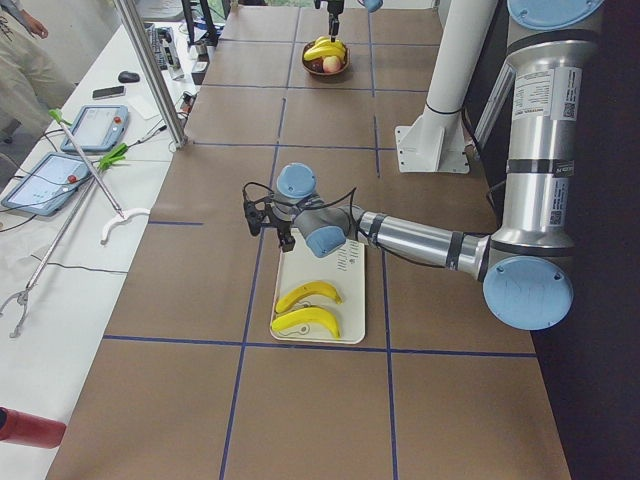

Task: Transfer all bananas from basket to plate

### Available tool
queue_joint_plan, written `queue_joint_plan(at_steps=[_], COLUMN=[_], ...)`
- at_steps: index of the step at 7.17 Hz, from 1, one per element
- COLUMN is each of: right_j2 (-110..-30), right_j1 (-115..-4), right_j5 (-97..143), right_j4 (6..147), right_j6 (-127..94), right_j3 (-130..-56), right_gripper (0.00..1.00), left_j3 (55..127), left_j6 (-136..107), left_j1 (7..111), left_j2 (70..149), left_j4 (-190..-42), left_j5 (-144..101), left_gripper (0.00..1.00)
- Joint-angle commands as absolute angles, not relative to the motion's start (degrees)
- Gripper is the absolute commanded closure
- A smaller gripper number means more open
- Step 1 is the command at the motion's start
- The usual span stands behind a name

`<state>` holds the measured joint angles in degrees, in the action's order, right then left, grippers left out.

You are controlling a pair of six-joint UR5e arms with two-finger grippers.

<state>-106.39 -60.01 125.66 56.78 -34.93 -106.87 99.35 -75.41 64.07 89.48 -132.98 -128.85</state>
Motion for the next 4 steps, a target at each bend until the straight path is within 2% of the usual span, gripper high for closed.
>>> queue_joint_plan(at_steps=[1,2,3,4], right_j2=[-105.9,-105.9,-105.9,-105.9], right_j1=[-58.3,-58.0,-57.7,-57.7], right_j5=[125.5,125.6,125.7,125.7], right_j4=[56.7,56.8,56.8,56.7], right_j6=[-35.2,-35.2,-35.2,-35.2], right_j3=[-105.3,-105.3,-105.3,-105.3], right_gripper=[0.21,0.26,0.37,0.53], left_j3=[99.3,99.3,99.3,99.3], left_j6=[-75.4,-75.4,-75.4,-75.4], left_j1=[64.1,64.1,64.0,64.0], left_j2=[89.4,89.4,89.5,89.5], left_j4=[-133.0,-133.0,-133.0,-133.0], left_j5=[-128.8,-128.8,-128.8,-128.8], left_gripper=[0.0,0.0,0.0,0.0])
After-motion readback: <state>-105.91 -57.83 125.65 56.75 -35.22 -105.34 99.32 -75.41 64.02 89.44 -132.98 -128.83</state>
